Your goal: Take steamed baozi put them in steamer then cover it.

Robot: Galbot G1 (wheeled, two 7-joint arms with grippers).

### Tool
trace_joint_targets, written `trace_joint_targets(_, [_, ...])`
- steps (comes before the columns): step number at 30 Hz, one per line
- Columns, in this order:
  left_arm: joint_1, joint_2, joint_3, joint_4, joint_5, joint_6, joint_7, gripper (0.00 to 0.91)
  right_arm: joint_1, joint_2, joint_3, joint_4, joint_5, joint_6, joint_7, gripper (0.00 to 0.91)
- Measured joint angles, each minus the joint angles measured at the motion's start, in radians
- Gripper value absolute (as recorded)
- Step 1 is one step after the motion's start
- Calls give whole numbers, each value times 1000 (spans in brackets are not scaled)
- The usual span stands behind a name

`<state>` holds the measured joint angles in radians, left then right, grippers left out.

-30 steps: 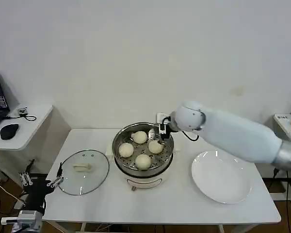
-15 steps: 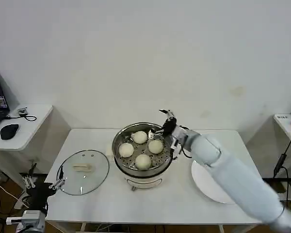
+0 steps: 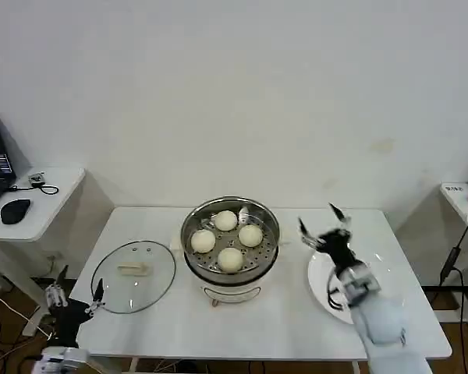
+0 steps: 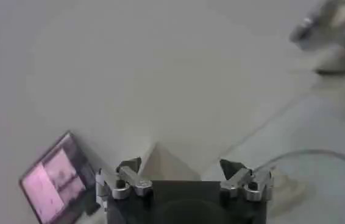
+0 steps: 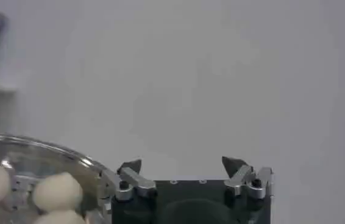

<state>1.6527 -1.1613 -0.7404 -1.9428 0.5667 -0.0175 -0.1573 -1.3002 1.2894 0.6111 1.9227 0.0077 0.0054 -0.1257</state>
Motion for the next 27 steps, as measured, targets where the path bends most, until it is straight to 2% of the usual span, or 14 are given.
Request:
trace_joint_targets(6, [-41, 25, 56, 71, 231, -20, -7, 907, -138, 52, 104, 71, 15, 30, 11, 907])
trace_joint_targets(12, [-95, 40, 122, 144, 384, -25, -6, 907, -224, 88, 173, 115, 16, 55, 14, 907])
trace_joint_targets(27, [-286, 74, 228, 345, 505, -29, -6, 907, -315, 135, 254, 149, 15, 84, 5, 907])
